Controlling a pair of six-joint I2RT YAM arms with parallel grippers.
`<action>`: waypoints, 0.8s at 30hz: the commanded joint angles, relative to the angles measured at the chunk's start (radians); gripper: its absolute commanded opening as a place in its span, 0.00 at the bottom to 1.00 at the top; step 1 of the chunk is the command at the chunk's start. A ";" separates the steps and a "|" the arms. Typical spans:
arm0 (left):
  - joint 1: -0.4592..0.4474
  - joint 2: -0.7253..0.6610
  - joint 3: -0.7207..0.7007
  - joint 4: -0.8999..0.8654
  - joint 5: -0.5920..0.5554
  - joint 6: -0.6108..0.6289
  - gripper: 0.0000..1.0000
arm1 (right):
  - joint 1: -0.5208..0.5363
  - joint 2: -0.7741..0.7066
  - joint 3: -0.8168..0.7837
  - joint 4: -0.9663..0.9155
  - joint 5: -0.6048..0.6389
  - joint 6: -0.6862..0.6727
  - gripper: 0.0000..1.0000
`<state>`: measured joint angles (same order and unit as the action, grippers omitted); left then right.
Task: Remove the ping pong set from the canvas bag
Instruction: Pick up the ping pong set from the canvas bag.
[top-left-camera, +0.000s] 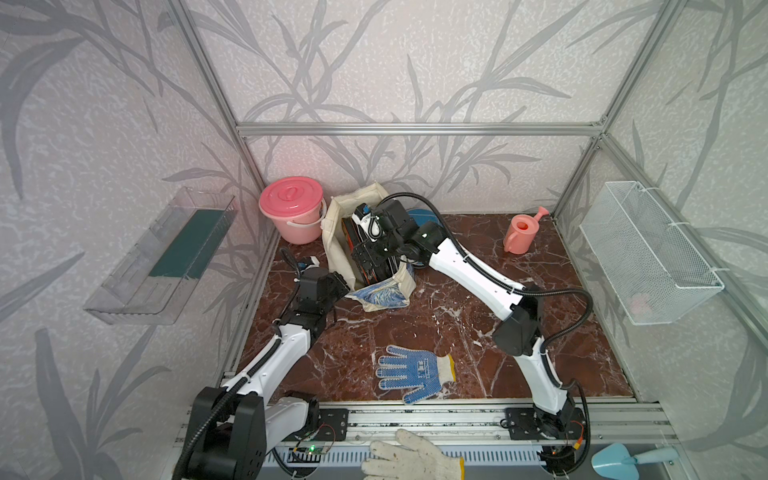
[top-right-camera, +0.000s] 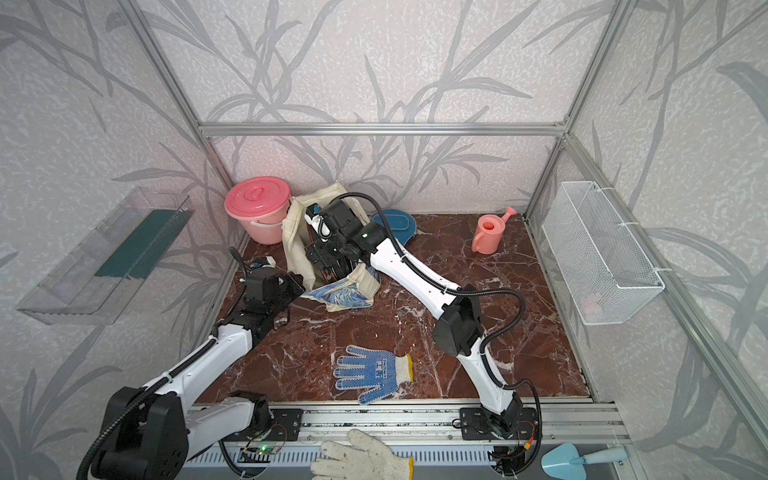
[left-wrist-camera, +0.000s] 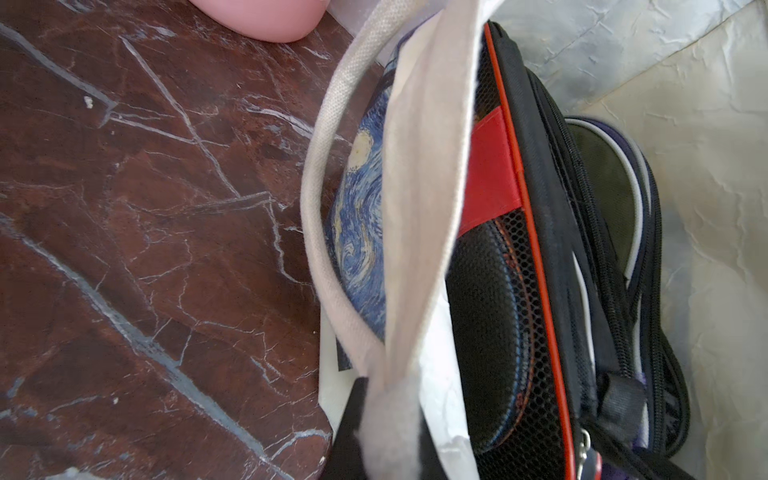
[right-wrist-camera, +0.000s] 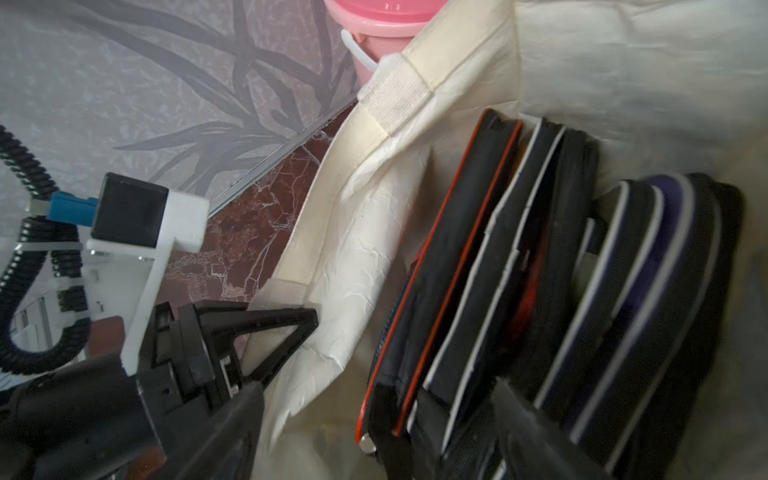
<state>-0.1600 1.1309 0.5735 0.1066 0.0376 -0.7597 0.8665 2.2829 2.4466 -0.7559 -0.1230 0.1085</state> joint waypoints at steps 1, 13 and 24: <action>-0.012 -0.016 0.008 -0.008 0.012 0.013 0.00 | 0.008 0.079 0.148 -0.110 -0.034 0.011 0.84; -0.012 -0.034 0.008 -0.021 0.011 0.019 0.00 | 0.001 0.230 0.279 -0.146 -0.037 0.036 0.68; -0.012 -0.033 0.012 -0.003 0.031 0.017 0.00 | -0.004 0.275 0.280 -0.135 -0.038 0.052 0.55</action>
<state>-0.1619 1.1160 0.5735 0.1059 0.0368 -0.7563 0.8665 2.5240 2.7018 -0.8825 -0.1448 0.1497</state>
